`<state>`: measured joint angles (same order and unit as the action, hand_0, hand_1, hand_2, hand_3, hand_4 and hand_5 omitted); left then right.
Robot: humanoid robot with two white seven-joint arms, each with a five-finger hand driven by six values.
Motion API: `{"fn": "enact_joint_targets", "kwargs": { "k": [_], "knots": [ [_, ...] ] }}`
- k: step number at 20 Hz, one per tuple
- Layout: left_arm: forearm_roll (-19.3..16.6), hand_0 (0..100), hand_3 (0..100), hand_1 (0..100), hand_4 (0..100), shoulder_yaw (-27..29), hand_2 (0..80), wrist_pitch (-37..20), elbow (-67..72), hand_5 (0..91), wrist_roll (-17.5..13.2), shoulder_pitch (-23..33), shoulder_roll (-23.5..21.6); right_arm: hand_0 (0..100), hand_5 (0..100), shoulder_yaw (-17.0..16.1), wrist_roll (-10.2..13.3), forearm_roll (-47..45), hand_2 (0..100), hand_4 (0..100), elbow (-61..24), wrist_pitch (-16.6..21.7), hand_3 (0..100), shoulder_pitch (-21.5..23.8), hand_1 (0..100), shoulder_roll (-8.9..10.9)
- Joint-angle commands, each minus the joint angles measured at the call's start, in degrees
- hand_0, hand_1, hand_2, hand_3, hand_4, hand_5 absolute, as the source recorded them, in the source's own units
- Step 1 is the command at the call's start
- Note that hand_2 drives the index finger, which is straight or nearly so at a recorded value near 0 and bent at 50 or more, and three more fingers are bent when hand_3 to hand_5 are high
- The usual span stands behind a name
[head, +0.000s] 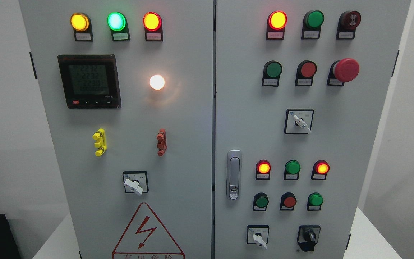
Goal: Trip black knob to open circuit
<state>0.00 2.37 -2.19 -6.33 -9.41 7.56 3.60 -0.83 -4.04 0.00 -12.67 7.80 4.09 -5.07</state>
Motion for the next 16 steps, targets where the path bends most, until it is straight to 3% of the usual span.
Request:
{"fn": "enact_joint_targets", "kwargs": {
  "k": [1, 4, 9, 16],
  "knots": [
    [-1.32, 12, 0, 39, 0, 0.00, 0.0, -0.10, 0.00, 0.0, 0.00, 0.00, 0.00, 0, 0, -0.48, 0.70, 0.00, 0, 0, -5.78, 3.35, 0, 0.31, 12, -0.73],
    [-1.32, 12, 0, 39, 0, 0.00, 0.0, -0.01, 0.00, 0.0, 0.00, 0.00, 0.00, 0, 0, -0.66, 0.96, 0.00, 0, 0, -7.62, 6.34, 0, 1.01, 11, -0.64],
    [-1.32, 12, 0, 39, 0, 0.00, 0.0, -0.10, 0.00, 0.0, 0.00, 0.00, 0.00, 0, 0, -1.19, 1.14, -0.09, 0, 0, -13.94, 6.96, 0, 2.85, 10, -0.64],
    [-1.32, 12, 0, 39, 0, 0.00, 0.0, -0.01, 0.00, 0.0, 0.00, 0.00, 0.00, 0, 0, -1.19, 1.14, -0.18, 0, 0, -23.16, 11.44, 0, 5.66, 9, -0.55]
  ]
}}
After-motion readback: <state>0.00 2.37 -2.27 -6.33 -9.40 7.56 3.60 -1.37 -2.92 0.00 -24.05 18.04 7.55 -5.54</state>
